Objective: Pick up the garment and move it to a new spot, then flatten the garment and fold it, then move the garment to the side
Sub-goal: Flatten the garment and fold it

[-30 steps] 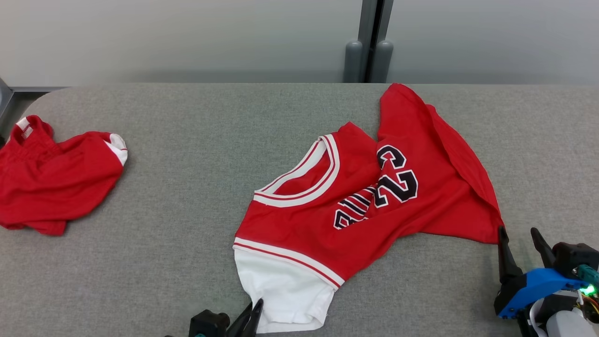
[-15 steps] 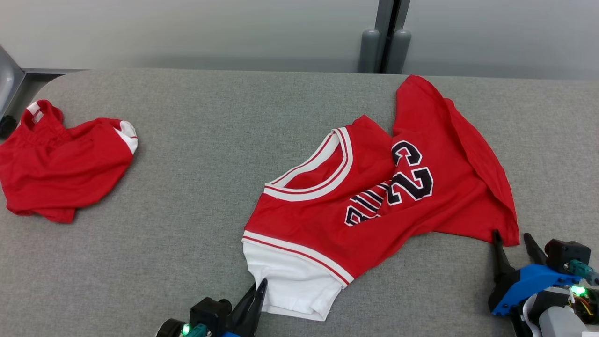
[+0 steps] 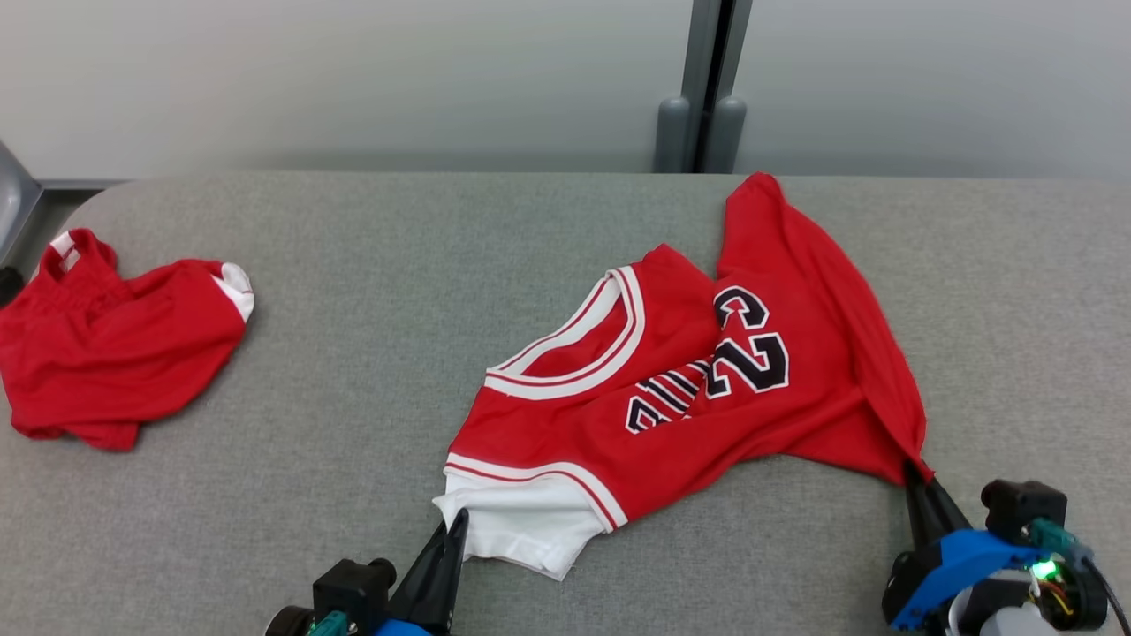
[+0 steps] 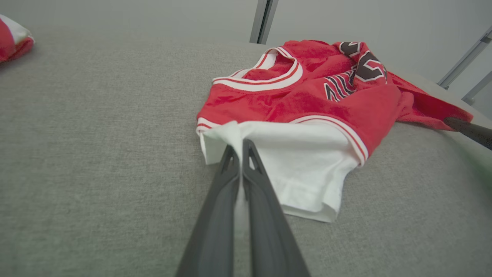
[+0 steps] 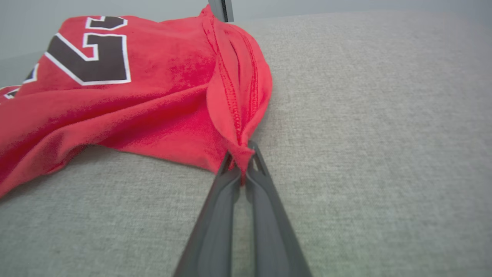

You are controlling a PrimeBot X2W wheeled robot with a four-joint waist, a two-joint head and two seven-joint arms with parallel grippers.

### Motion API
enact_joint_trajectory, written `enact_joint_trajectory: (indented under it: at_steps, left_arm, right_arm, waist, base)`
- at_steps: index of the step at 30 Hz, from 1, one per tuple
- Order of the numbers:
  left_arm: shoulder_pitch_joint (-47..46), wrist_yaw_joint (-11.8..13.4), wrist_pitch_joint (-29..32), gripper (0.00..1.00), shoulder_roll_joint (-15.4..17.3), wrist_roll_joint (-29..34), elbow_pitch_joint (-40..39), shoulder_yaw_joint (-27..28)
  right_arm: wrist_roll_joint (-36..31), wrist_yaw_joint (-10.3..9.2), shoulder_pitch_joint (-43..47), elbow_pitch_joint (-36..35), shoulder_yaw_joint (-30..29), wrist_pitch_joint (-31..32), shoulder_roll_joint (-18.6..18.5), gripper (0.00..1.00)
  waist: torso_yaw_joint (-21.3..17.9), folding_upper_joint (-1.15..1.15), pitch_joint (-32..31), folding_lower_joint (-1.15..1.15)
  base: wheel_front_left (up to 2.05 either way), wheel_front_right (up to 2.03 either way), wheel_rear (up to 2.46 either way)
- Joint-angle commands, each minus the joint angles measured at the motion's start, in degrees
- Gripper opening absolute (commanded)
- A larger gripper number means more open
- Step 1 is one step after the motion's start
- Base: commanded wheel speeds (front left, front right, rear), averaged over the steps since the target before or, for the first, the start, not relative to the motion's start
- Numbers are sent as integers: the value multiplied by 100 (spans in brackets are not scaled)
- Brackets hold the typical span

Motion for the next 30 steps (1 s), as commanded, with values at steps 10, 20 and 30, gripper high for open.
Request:
enact_joint_trajectory:
  at_steps: [10,20,30]
  left_arm:
    - [324,159,-84,0,165,-189,-484,275]
    - [-93,232,160,0,481,-540,-1468,752]
    - [-2291,-17,718,0,881,-396,-1727,929]
  right_arm:
    - [371,4,1338,-1895,554,110,94,0]
    - [614,4,1648,-4200,579,986,-19,0]
    - [726,4,-229,-4583,598,1419,-225,0]
  waist:
    - [-270,0,-457,0]
    - [-415,0,-405,0]
    - [-557,0,195,0]
  base:
    - [0,0,0]
    - [0,0,0]
    - [0,0,0]
